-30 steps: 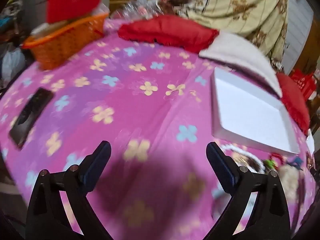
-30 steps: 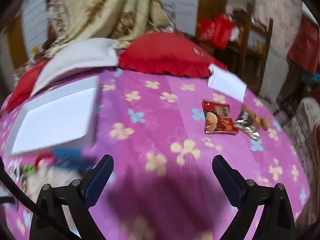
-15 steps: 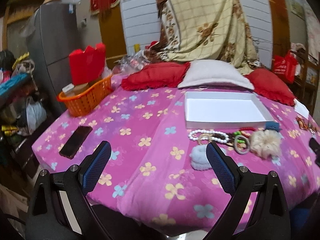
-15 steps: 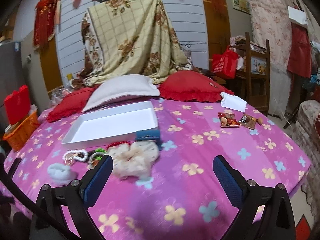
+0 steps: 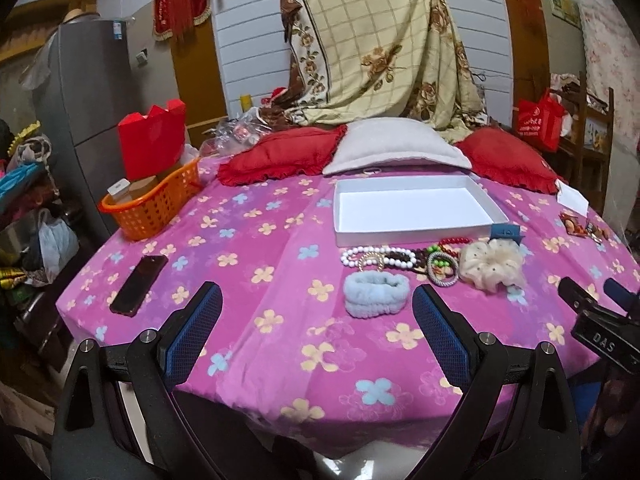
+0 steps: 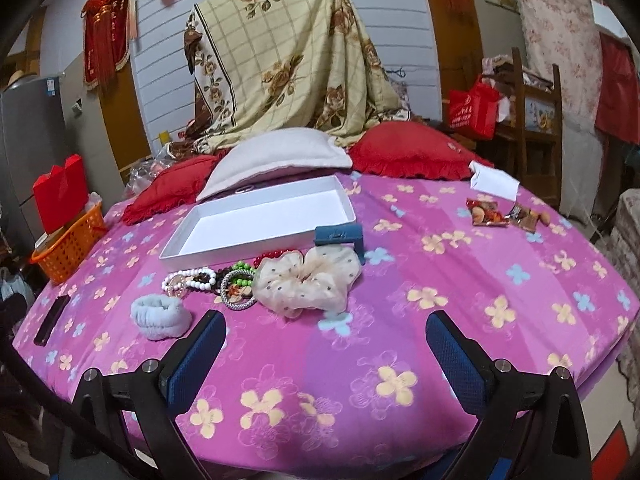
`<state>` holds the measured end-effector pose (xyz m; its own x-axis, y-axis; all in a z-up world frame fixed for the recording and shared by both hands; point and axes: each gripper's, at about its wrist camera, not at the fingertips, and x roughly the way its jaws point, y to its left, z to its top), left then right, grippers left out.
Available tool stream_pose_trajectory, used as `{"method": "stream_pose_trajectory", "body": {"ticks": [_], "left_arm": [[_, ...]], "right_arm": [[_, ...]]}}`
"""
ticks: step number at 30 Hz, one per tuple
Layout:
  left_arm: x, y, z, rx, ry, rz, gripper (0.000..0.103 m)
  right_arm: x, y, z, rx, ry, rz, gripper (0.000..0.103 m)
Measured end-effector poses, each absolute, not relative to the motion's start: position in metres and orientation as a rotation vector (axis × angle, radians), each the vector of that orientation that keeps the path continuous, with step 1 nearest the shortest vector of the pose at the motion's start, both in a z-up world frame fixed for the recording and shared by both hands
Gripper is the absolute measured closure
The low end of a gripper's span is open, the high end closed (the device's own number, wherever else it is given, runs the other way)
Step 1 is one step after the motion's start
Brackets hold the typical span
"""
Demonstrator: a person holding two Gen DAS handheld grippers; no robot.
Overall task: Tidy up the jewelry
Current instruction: 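Move both tools toward the jewelry lying beside the white tray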
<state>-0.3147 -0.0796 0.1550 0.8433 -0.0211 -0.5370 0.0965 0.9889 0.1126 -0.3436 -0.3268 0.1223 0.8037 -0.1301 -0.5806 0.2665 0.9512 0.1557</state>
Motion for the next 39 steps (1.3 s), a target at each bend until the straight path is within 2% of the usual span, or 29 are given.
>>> {"method": "stream_pose_trajectory", "body": {"ticks": [11, 32, 39], "left_arm": [[-0.315, -0.070, 0.158, 0.142, 0.537, -0.026, 0.006], [-0.275, -0.093, 0.108, 0.181, 0.721, -0.040, 0.006], [-0.263, -0.087, 0.102, 0.174, 0.734, -0.044, 0.006]], "right_arm": [[-0.345, -0.310, 0.132, 0.195, 0.565, -0.204, 0.004], [-0.325, -0.346, 0.072, 0.264, 0.720, -0.211, 0.004], [-0.319, -0.341, 0.085, 0.247, 0.637, -0.151, 0.004]]}}
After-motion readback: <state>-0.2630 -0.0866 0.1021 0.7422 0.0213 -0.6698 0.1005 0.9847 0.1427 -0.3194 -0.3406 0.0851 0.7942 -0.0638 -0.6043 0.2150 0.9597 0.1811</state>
